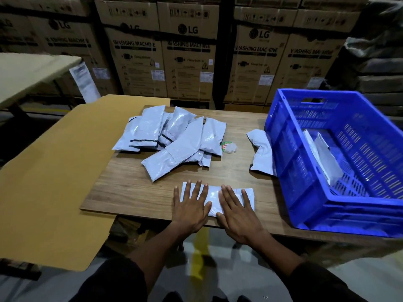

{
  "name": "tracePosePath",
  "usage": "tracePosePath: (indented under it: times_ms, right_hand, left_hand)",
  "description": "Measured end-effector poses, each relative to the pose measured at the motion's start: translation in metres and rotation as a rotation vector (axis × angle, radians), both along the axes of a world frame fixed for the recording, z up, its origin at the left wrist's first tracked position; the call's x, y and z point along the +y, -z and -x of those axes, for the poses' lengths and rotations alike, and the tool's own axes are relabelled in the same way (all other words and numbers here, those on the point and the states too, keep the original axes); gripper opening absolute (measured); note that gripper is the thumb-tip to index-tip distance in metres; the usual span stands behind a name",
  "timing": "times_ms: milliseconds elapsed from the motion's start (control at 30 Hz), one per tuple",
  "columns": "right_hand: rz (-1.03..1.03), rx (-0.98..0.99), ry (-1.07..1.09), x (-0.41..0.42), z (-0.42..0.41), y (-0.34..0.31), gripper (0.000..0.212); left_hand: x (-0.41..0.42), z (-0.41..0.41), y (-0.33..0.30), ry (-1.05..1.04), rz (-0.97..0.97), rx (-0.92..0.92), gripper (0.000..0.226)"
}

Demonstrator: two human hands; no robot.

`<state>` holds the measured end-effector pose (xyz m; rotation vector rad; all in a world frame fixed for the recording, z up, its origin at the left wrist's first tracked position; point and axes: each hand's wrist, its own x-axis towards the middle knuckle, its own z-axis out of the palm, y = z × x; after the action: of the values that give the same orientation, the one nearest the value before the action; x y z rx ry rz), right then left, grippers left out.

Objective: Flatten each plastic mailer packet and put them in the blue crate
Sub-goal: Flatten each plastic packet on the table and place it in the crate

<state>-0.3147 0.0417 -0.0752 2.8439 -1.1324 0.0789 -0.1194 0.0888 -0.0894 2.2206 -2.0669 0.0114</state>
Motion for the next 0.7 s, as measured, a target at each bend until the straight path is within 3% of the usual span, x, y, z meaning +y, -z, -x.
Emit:
tracePosePath:
  times_ms: [133, 233, 367, 533, 700]
  right_hand:
    - [-0.046, 0.004, 0.01, -0.001, 0.003, 0.002, 0.065]
    - [-0.069, 0.006, -0.002, -0.003, 0.002, 0.002, 0.065]
    - [-0.077, -0.001, 0.003, -0.003, 0.003, 0.006, 0.064]
    - [-0.093, 0.007, 0.012, -0.006, 0.0, 0.002, 0.064]
    - [-0.073, 0.014, -0.008, -0.009, 0.003, -0.003, 0.065]
  left_hand:
    - [-0.004, 0.014, -0.004, 0.106, 0.057, -0.067, 0.062]
    - [-0.005, 0.026, 0.001, 0.177, 0.031, -0.02, 0.06]
    - [0.0, 0.026, 0.011, 0.182, 0.018, 0.066, 0.06]
    - [-0.002, 0.025, 0.007, 0.191, -0.004, 0.04, 0.06]
    - [-0.005, 0.027, 0.0, 0.17, -0.06, 0.017, 0.075]
